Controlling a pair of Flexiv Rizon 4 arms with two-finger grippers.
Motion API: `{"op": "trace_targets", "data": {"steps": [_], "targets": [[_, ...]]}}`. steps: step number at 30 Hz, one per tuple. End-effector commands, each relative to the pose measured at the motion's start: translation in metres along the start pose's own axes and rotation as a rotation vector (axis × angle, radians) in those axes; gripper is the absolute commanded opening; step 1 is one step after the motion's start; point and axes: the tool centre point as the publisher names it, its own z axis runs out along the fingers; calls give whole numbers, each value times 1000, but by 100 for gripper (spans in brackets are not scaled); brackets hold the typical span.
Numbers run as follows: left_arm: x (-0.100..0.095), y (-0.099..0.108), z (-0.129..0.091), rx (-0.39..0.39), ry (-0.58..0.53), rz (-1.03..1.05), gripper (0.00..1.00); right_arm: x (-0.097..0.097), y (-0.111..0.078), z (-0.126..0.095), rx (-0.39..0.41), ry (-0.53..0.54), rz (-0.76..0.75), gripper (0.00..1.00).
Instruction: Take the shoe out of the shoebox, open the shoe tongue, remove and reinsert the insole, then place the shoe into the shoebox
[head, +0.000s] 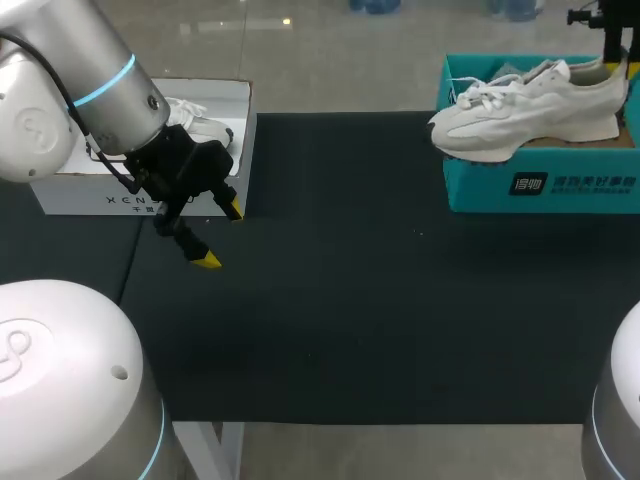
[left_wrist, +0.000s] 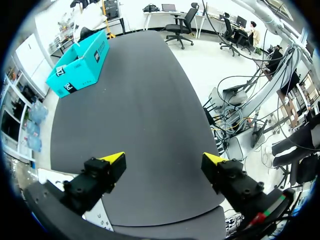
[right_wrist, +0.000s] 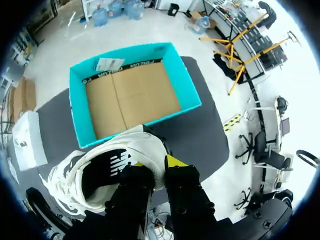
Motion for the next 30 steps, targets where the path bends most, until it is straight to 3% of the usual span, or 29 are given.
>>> {"op": "trace_targets", "data": {"steps": [1, 9, 24, 30], "targets": [[0, 0, 0, -2, 1, 1, 100, -26, 7, 13, -7, 35, 55, 0], [0, 0, 0, -2, 1, 1, 100, -52, 41, 31, -18, 35, 90, 0], [0, 0, 0, -2, 1, 1, 100, -63, 103, 64, 8, 12, 98, 0], [0, 0, 0, -2, 1, 1, 100, -58, 122, 76, 23, 13, 125, 0]]}}
